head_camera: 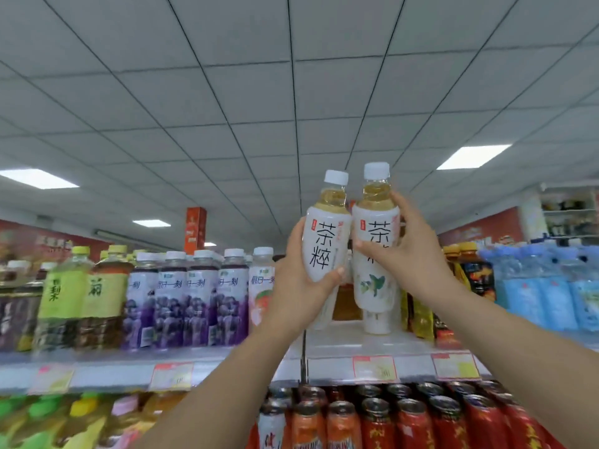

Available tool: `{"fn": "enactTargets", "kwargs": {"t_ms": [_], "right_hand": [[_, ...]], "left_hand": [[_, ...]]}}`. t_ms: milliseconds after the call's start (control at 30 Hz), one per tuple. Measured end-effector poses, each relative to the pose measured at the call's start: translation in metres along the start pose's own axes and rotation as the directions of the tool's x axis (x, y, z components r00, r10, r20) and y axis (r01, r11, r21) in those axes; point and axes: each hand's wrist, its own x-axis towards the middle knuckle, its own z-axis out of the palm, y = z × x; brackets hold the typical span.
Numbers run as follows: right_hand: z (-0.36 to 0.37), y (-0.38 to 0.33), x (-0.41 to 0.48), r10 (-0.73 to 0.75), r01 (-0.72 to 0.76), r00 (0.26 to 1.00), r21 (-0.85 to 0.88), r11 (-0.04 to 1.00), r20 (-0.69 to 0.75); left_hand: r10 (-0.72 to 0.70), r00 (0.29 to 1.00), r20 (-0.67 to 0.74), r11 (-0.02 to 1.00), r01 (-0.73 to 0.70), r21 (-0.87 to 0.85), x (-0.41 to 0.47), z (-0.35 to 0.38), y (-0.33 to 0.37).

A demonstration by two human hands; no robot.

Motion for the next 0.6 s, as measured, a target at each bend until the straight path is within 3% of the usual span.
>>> {"fn": "enactTargets", "kwargs": {"t_ms": [233,400,600], "right_hand": [[0.039,0.071,0.009,0.073,-0.084,0.994,-0.142,0.986,-0.082],[0.05,0.115,0.006,0.185,-0.199,0.98,-0.261,0.945,-0.077],[0.049,0.144,0.016,0.308,-0.313,0.95,-0.218,0.925,-0.056]], "left_hand": [[-0.115,0.992,0.047,0.979,0.121,-0.163,0.034,0.042,-0.079],[-0.175,0.981,0.081,0.97,0.186,-0.154,0.039,0.063,-0.118],[-0.286,0.951,0.12,0.946,0.3,-0.121,0.038,0.082,-0.144]]}}
